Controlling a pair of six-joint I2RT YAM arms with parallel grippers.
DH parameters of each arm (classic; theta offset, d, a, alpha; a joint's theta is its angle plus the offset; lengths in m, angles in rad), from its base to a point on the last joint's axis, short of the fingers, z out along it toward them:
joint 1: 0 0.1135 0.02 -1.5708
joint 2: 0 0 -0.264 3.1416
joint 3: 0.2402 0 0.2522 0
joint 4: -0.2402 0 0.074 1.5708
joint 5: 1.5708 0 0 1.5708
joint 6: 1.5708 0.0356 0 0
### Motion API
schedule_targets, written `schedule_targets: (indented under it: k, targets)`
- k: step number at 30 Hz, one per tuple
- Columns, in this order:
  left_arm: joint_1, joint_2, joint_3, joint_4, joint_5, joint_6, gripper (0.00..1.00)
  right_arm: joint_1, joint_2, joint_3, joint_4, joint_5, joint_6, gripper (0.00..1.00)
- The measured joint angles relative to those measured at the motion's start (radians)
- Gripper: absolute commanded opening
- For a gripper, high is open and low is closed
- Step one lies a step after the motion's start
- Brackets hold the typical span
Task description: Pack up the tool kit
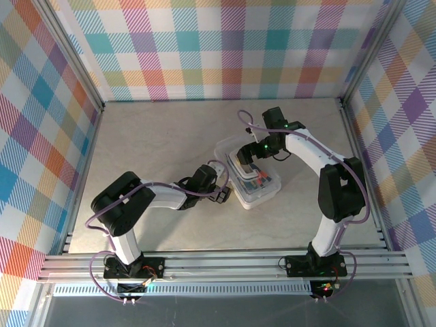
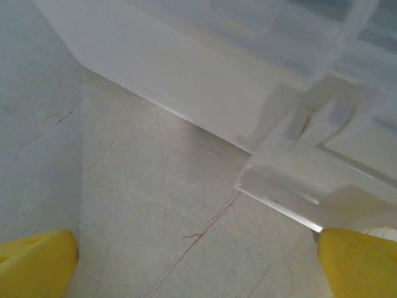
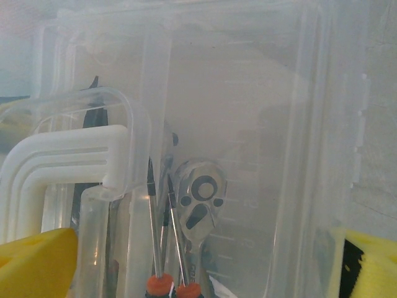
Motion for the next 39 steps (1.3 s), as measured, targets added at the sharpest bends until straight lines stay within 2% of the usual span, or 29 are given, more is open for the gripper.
schedule_targets:
  k: [39]
  targets:
    - [-0.005, -0.003, 0.003, -0.015, 0.045, 0.058, 1.00, 0.000, 0.011, 0.009, -0.007, -0.004, 0.007, 0.99]
